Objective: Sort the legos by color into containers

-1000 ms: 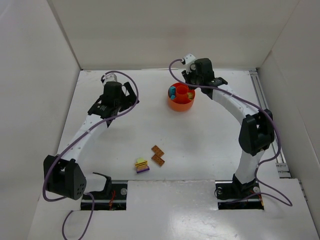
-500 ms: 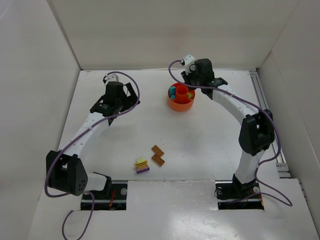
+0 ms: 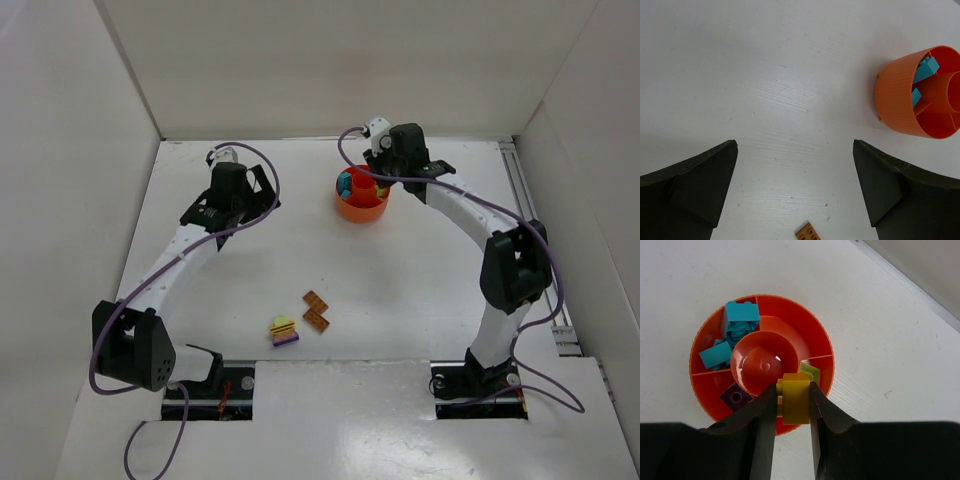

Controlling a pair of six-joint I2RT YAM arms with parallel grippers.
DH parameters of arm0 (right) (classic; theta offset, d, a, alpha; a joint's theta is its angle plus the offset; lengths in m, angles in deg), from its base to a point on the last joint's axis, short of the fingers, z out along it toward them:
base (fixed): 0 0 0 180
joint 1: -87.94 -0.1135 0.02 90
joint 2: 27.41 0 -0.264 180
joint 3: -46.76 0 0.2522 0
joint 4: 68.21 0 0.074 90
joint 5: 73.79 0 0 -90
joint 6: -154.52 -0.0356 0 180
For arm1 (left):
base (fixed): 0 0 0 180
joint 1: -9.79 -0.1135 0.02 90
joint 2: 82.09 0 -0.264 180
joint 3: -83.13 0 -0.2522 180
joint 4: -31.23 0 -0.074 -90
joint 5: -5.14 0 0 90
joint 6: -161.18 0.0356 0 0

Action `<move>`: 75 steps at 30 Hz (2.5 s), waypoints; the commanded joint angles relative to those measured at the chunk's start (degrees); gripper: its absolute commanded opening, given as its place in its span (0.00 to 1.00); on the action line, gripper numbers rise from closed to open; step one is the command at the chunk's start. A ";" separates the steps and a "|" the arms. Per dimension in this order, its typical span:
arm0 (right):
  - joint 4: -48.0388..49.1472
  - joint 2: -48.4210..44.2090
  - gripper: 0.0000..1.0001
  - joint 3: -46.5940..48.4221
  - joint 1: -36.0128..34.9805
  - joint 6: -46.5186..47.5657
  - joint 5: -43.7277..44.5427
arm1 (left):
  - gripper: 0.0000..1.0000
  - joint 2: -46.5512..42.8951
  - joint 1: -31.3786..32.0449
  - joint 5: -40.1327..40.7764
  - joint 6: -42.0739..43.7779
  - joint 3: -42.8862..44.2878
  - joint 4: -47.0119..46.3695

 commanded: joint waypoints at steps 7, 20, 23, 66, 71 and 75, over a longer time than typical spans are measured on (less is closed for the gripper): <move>-1.37 -11.96 0.13 -9.72 0.99 0.03 -0.19 | 0.99 2.17 0.04 -0.24 -0.11 4.80 -1.75; -3.57 -18.39 0.13 -18.35 -0.16 -1.64 2.17 | 0.99 4.98 0.04 -0.77 0.41 6.56 -1.75; -3.57 -18.39 0.13 -18.88 -0.16 -1.64 2.17 | 0.99 4.98 0.04 -0.77 0.41 6.56 -1.75; 2.14 -22.70 0.13 -24.24 12.76 -2.87 -3.37 | 0.99 14.12 -0.49 -0.15 3.58 18.16 -3.33; 2.14 -22.17 0.13 -24.24 12.76 -2.34 -3.37 | 0.99 14.12 -0.49 -0.15 3.58 17.63 -3.86; 2.14 -22.70 0.13 -24.24 12.76 -2.34 -3.37 | 0.99 13.60 -0.49 -0.15 3.05 17.10 -4.39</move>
